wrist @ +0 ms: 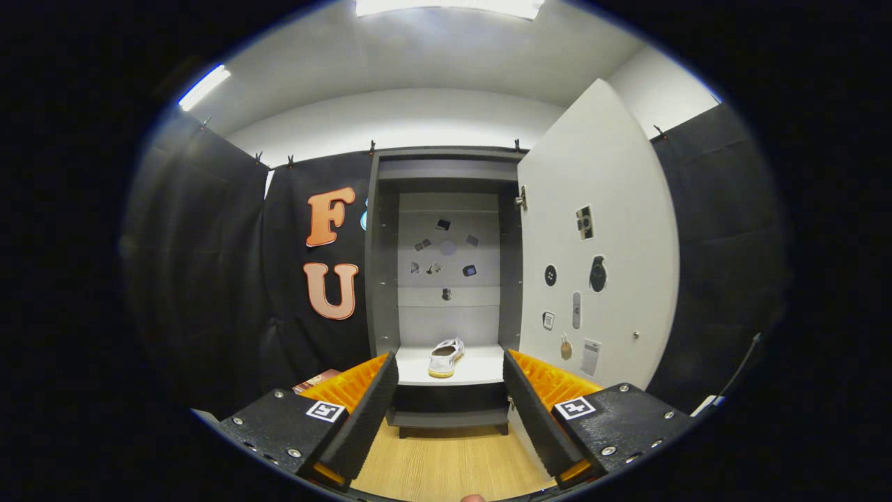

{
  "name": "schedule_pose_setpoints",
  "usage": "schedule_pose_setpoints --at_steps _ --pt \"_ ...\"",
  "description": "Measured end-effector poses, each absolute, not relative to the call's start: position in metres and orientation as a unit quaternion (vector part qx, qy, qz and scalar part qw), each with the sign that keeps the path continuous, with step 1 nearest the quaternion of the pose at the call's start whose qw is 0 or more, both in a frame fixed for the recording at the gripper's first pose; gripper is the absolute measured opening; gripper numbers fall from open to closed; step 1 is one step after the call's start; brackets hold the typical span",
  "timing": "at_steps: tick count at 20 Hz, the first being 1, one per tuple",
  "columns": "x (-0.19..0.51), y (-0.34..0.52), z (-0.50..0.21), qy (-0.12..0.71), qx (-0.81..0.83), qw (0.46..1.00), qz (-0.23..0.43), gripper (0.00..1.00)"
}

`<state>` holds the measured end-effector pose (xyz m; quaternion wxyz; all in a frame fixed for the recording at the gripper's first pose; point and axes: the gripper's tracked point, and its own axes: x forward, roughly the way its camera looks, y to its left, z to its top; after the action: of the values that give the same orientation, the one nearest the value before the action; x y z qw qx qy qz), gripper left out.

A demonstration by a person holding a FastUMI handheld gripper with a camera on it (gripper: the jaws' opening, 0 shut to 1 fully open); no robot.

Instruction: Open the shoe cabinet door, grab the shoes and put them into the shoe cabinet, then close the shoe cabinet door.

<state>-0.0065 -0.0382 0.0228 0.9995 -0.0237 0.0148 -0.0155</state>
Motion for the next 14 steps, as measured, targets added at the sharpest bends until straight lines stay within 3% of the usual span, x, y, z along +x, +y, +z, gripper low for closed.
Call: schedule_pose_setpoints --at_steps 6,14 --pt "-0.034 -0.05 0.027 0.01 -0.031 0.999 -0.024 0.94" --pt "-0.058 -0.141 0.033 0.007 -0.016 0.996 -0.088 0.94"
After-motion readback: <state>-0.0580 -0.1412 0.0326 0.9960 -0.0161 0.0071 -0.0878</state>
